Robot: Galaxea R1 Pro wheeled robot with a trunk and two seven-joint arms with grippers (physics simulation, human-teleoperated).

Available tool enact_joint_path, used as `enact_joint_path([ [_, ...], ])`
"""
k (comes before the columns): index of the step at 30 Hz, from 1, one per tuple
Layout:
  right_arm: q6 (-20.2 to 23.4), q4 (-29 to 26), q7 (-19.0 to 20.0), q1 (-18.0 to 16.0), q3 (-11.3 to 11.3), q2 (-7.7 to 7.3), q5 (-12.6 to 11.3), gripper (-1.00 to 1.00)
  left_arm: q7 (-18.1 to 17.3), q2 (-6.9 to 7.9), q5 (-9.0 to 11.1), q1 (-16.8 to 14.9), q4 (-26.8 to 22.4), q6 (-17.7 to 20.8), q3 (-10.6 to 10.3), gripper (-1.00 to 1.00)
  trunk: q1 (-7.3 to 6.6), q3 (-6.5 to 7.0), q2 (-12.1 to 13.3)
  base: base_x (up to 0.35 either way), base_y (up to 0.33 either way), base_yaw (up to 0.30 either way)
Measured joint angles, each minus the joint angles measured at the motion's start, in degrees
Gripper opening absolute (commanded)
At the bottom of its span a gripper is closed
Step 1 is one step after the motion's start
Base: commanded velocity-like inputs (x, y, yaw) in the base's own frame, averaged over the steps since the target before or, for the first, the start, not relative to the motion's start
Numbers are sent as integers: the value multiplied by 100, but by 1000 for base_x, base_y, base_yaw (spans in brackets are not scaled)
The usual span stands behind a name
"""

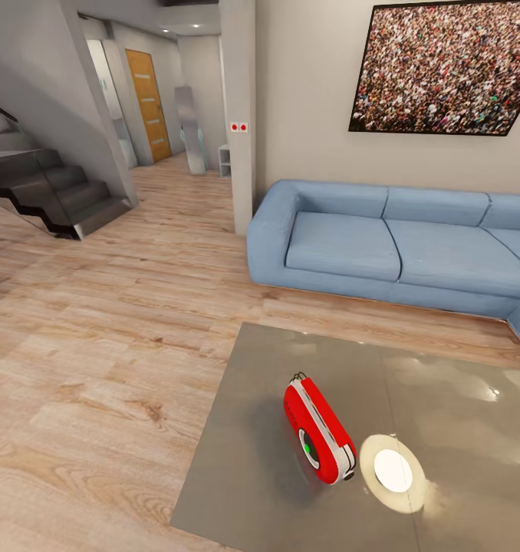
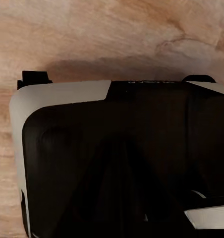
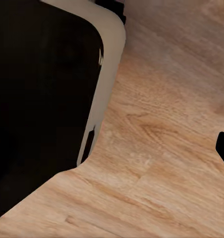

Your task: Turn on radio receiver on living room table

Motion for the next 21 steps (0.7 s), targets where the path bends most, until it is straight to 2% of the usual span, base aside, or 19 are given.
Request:
enact_joint_path([
  [2,6,13,-95,1,-1,194,1,100,272,-75,-9,1,377,-239,0,-100,0,0,0,0,0,0],
  [5,5,20,-197,1,-2,405,0,100,680,-192,-11,0,697,-429,-2,-100,0,0,0,0,0,0],
  [11,0,23,-291,1,-6,729,-4,100,1608,-480,-91,0,1101,-528,-1,-100,0,0,0,0,0,0],
  [14,-4,23,-306,-1,-7,964,-7,100,2042,-590,-119,-1,1221,-540,-1,-100,0,0,0,0,0,0],
  [17,-5,23,-319,0,-8,1146,-8,100,2177,-615,-114,-1,1267,-543,1,-100,0,0,0,0,0,0],
  [21,-10,23,-330,1,-15,1254,0,100,2231,-618,-65,-1,1286,-544,9,-100,0,0,0,0,0,0],
])
